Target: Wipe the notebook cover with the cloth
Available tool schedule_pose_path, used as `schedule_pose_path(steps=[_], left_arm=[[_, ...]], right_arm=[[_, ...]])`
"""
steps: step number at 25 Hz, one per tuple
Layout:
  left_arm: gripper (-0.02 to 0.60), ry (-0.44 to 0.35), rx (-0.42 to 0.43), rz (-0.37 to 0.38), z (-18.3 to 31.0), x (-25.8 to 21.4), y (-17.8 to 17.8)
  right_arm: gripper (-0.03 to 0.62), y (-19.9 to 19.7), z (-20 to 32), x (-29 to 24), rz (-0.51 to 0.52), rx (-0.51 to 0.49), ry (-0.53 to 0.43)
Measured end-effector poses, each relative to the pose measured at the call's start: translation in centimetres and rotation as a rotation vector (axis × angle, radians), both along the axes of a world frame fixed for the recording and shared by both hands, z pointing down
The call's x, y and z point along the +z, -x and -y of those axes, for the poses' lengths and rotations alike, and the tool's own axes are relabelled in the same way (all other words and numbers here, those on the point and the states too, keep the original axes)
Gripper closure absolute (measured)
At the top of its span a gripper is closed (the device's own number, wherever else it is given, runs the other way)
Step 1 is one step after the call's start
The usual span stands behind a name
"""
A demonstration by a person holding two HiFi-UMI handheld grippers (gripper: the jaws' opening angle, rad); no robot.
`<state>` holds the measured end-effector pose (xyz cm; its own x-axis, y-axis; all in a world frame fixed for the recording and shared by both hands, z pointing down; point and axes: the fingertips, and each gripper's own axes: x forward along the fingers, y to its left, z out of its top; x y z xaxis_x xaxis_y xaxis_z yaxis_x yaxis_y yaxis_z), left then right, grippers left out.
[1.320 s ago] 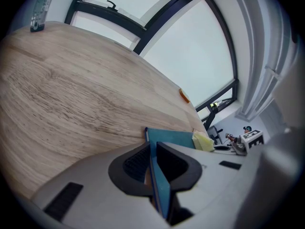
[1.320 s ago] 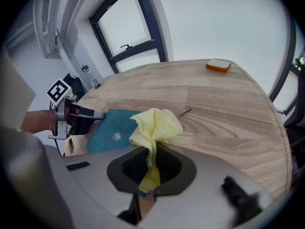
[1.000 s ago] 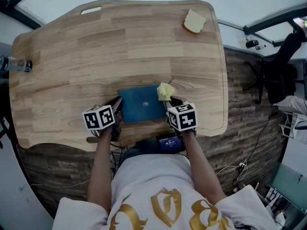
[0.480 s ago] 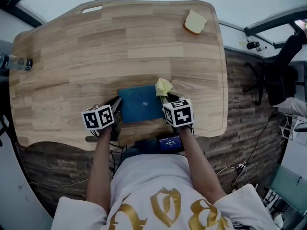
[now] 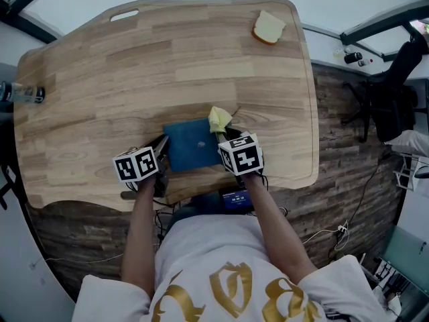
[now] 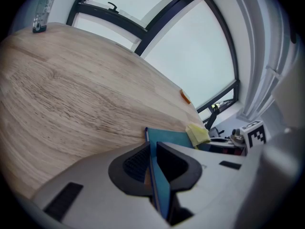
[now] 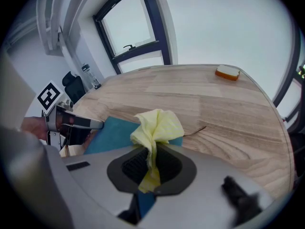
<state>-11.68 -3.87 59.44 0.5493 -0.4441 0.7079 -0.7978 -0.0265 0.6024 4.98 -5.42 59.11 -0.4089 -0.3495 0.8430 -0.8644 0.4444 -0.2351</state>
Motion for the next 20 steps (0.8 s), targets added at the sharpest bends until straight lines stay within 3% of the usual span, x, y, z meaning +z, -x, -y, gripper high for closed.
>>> schedule_pose_path(steps=[20], left_arm=[[0.529,-0.001,-0.002,-0.015,0.2,-0.4,-0.1]], right_arm=[[0.556,5.9,-1.8,-0.1,0.03,-0.17,0.02]])
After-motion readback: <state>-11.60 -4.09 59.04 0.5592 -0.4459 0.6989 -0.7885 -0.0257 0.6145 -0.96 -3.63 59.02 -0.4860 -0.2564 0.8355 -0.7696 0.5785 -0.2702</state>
